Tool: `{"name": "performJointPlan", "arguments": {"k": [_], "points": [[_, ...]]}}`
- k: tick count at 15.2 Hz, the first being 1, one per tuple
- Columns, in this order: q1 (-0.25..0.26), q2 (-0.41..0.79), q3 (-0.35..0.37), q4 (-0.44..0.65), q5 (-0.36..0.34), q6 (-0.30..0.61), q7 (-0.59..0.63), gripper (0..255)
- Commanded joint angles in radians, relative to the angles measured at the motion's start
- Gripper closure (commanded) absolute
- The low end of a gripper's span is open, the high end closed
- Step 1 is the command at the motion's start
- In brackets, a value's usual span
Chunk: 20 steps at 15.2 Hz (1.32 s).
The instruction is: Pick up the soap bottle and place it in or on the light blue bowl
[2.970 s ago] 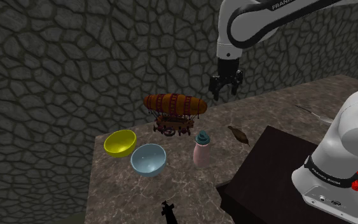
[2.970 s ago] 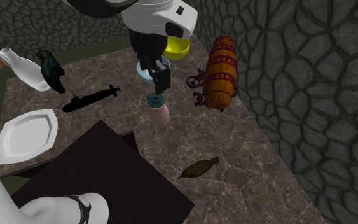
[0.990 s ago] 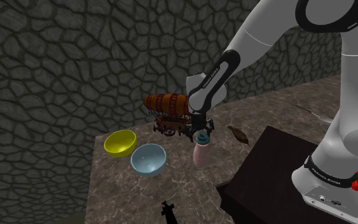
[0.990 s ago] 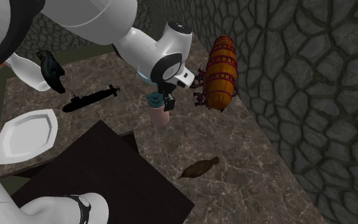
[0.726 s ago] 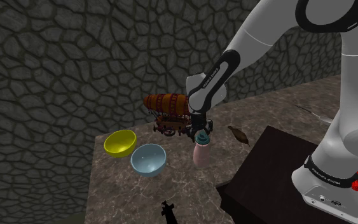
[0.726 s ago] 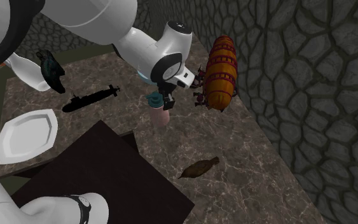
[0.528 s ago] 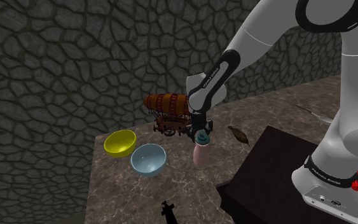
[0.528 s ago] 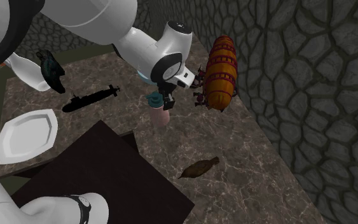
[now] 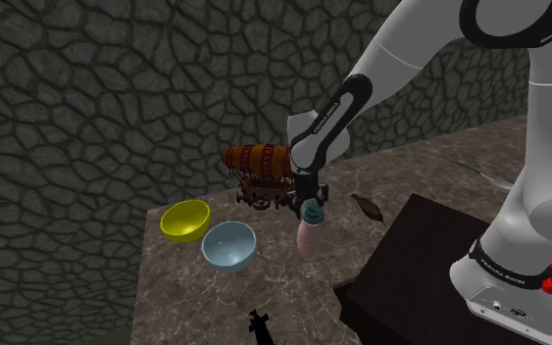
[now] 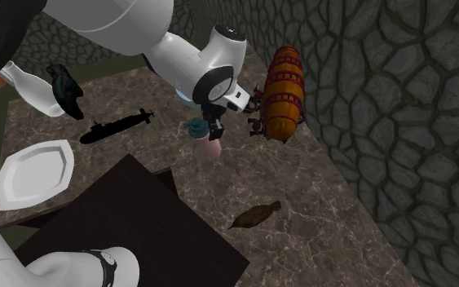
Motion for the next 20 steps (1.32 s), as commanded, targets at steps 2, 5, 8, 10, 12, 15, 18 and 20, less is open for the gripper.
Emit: {"name": "performJointPlan", "arguments": {"k": [2, 5, 8, 10, 12, 15, 18, 20], "points": [[0.000, -0.035, 0.000, -0.003, -0.001, -0.032, 0.004, 255], [-0.001, -0.071, 0.000, -0.004, -0.002, -0.067, 0.008, 255], [-0.002, -0.107, 0.000, -0.004, -0.002, -0.103, 0.013, 255], [-0.003, -0.130, 0.000, -0.003, -0.003, -0.127, 0.015, 255], [-0.003, -0.152, 0.000, 0.000, -0.003, -0.151, 0.018, 255], [-0.004, -0.184, 0.000, 0.005, -0.004, -0.188, 0.022, 255], [-0.005, -0.215, 0.000, 0.012, -0.005, -0.226, 0.026, 255], [-0.006, -0.234, 0.000, 0.017, -0.006, -0.251, 0.029, 255]]}}
